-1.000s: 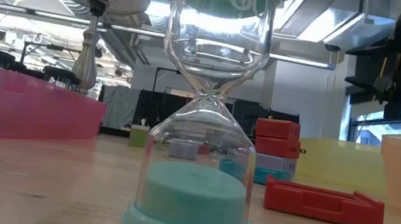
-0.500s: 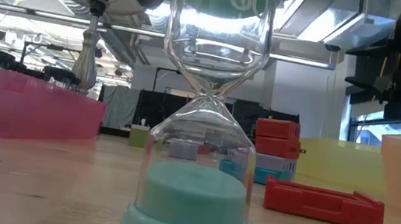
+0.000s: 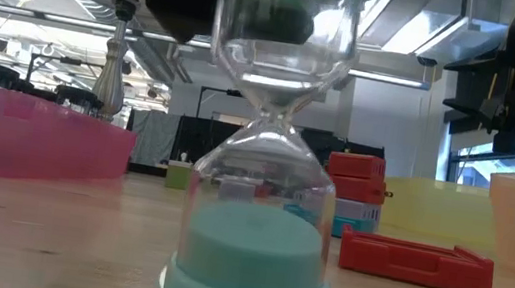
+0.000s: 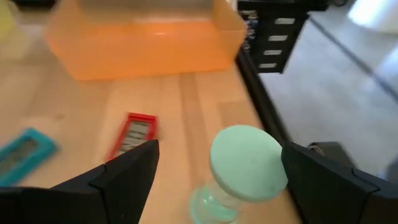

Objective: Pick & Place Office items
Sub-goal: Put the light blue hourglass timer into the red bin

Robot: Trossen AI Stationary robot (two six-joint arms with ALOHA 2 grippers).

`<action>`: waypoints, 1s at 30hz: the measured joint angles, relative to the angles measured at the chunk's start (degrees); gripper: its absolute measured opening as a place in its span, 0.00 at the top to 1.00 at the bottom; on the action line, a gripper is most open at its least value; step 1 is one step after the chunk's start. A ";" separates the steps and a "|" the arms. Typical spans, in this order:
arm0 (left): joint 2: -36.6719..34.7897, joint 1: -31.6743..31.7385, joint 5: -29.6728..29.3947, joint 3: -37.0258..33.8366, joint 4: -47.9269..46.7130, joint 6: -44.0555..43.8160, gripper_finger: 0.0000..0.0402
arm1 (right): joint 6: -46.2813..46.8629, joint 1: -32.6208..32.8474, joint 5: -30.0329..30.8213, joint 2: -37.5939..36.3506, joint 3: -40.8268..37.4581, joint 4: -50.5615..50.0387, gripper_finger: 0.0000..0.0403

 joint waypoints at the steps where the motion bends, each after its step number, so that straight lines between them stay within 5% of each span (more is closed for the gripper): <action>1: 0.40 0.00 1.06 0.02 0.66 -0.75 0.16 | 0.00 0.00 0.00 0.01 -0.02 -0.01 0.30; 5: 2.96 -0.04 4.02 0.05 2.65 -1.71 0.16 | 0.00 -0.02 0.00 0.02 0.00 0.01 0.30; 20: 4.07 -0.13 1.00 0.00 4.08 -1.42 0.16 | 0.00 -0.01 0.00 0.00 -0.02 -0.03 0.30; 27: 3.78 -0.20 -6.64 1.79 3.20 -15.05 0.16 | 0.00 -0.01 0.00 0.02 -0.02 -0.05 0.30; 30: 3.78 -0.17 -9.98 5.24 -4.59 -25.92 0.16 | 0.00 -0.02 0.00 0.00 -0.02 -0.06 0.30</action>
